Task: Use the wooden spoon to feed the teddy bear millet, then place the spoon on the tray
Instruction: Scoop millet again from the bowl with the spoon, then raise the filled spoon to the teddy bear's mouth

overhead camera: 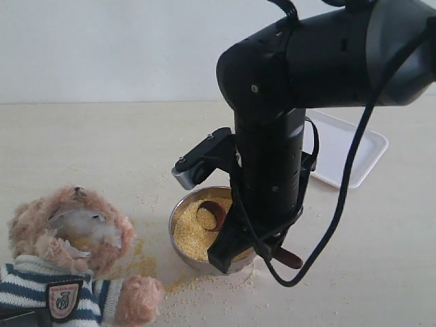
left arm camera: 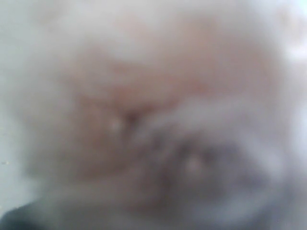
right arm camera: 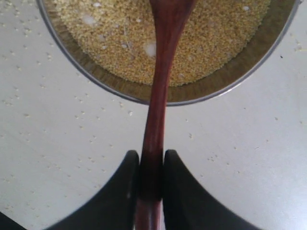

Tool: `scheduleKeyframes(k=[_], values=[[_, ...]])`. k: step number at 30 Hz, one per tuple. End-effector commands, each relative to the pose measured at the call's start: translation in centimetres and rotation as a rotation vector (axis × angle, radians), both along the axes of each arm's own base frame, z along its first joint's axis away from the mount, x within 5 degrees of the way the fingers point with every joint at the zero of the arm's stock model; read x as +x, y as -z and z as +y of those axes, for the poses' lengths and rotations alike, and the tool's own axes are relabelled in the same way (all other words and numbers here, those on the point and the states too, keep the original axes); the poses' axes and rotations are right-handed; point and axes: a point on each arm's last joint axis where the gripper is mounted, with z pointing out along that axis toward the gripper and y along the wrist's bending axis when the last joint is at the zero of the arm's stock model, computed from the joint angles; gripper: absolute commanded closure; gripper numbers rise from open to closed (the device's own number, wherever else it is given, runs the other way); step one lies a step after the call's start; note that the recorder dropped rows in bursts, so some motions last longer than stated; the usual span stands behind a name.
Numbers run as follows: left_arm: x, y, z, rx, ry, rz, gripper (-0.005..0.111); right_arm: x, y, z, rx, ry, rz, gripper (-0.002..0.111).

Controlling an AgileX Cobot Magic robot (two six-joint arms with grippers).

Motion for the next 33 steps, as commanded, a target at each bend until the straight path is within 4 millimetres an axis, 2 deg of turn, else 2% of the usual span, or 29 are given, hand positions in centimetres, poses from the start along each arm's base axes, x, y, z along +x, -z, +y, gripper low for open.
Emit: scheduleKeyframes(k=[1, 6, 12, 19, 27, 33], values=[[0.0, -0.1, -0.1, -0.020, -0.006, -0.009, 0.102, 0.0, -0.7, 0.0, 0.048, 0.016, 0.015, 0.106], [0.0, -0.1, -0.1, -0.019, -0.008, -0.010, 0.102, -0.3, -1.1, 0.0, 0.130, 0.049, 0.101, 0.106], [0.0, -0.1, -0.1, -0.020, -0.007, -0.009, 0.102, 0.3, -2.3, -2.0, 0.160, 0.101, 0.073, 0.106], [0.0, -0.1, -0.1, -0.020, -0.007, -0.009, 0.102, -0.3, -3.1, -3.9, 0.181, 0.112, 0.072, 0.106], [0.0, -0.1, -0.1, -0.020, -0.007, -0.009, 0.102, -1.7, -3.5, -4.1, 0.241, 0.087, 0.117, 0.106], [0.0, -0.1, -0.1, -0.020, -0.007, -0.009, 0.102, -2.9, -5.3, -4.1, 0.300, 0.066, 0.089, 0.106]])
